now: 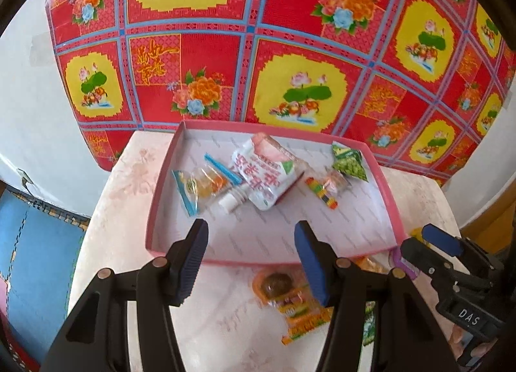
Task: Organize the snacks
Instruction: 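Move both grippers back toward the remaining snacks on the table, then grasp the cartoon candy bag with the left gripper while the right grasps a pea bag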
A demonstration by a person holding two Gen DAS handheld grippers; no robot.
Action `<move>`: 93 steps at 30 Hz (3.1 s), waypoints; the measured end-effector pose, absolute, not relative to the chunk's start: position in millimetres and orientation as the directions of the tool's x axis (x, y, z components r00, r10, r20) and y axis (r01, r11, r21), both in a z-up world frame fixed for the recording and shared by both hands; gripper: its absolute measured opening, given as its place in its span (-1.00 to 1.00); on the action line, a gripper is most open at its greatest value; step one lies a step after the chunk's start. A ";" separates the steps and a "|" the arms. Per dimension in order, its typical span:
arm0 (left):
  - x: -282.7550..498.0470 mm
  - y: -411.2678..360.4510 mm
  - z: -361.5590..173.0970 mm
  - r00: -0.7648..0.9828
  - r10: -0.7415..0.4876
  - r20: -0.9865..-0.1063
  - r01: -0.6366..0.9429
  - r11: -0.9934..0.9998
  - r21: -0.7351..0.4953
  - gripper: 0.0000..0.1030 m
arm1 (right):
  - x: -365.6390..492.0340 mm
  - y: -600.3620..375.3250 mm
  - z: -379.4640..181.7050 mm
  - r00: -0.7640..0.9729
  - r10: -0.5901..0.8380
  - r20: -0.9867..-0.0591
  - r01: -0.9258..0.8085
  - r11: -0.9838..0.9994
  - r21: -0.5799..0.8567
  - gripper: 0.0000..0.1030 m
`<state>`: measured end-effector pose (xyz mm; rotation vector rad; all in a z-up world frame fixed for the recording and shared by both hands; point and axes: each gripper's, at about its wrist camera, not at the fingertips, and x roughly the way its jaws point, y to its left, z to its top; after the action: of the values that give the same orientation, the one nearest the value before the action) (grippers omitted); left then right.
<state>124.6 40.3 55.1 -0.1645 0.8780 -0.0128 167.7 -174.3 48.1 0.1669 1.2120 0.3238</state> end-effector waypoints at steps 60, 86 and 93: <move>97.5 -3.8 6.9 0.555 -0.149 -0.819 -0.005 0.983 -0.181 -0.37 | 125.0 -243.9 29.5 0.290 0.327 -0.899 0.006 0.939 0.343 0.26; 61.5 42.0 13.1 0.587 -0.156 -0.794 -0.064 0.969 -0.237 -0.43 | 103.0 -192.8 52.3 0.259 0.384 -0.886 -0.083 0.923 0.376 0.26; 52.7 54.6 10.4 0.588 -0.157 -0.793 -0.078 0.965 -0.249 -0.42 | 95.3 -173.5 50.1 0.207 0.442 -0.873 -0.090 0.897 0.433 0.26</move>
<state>52.7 54.6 10.4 -0.2701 0.9439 -0.0470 95.3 -173.5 50.1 0.3158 1.3159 0.3792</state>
